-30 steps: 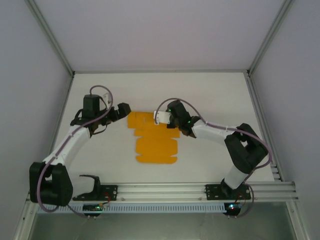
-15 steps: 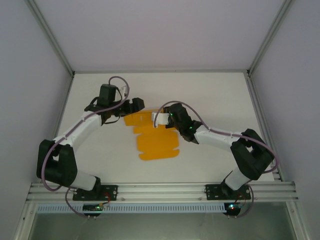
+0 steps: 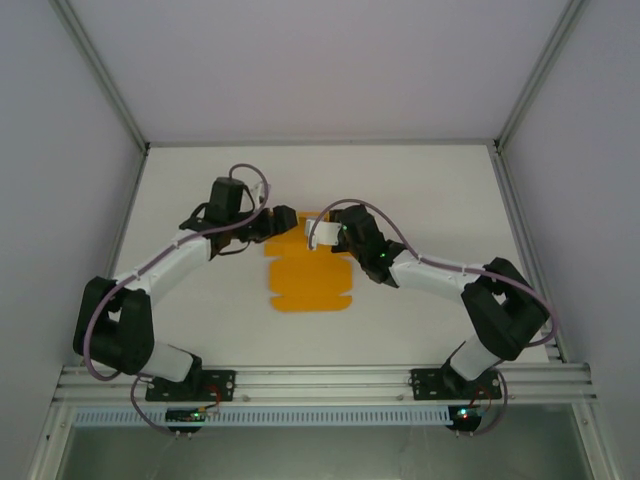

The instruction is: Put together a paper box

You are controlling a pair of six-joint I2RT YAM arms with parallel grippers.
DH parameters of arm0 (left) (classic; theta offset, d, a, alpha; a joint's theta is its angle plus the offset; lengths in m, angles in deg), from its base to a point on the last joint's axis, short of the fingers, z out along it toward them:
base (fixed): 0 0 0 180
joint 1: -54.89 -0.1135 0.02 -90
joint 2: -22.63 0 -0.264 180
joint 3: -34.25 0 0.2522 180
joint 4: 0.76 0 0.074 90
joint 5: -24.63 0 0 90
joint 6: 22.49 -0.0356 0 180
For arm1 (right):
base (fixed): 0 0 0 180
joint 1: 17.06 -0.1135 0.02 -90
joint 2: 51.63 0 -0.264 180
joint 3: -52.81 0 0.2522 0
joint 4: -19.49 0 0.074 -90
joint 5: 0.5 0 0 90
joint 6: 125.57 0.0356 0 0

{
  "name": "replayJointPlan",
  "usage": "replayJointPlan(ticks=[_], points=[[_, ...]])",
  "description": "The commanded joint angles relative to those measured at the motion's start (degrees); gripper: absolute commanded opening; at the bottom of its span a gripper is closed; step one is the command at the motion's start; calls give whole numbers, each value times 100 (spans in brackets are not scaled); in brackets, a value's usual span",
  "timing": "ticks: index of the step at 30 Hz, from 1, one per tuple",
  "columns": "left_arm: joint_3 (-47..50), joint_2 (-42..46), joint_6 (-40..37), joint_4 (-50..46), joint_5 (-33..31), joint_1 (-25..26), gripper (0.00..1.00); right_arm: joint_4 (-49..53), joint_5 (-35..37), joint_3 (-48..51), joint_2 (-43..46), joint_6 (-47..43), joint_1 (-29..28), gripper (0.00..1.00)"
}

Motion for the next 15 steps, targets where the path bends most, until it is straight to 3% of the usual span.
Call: replayJointPlan(ticks=[1, 11, 15], points=[[2, -30, 233, 516, 189, 29, 68, -102, -2, -91, -44, 156, -85, 0], [-43, -407, 580, 1205, 165, 134, 51, 91, -642, 160, 100, -90, -272, 0], [-24, -447, 668, 1323, 54, 171, 36, 186, -731, 183, 118, -85, -283, 0]])
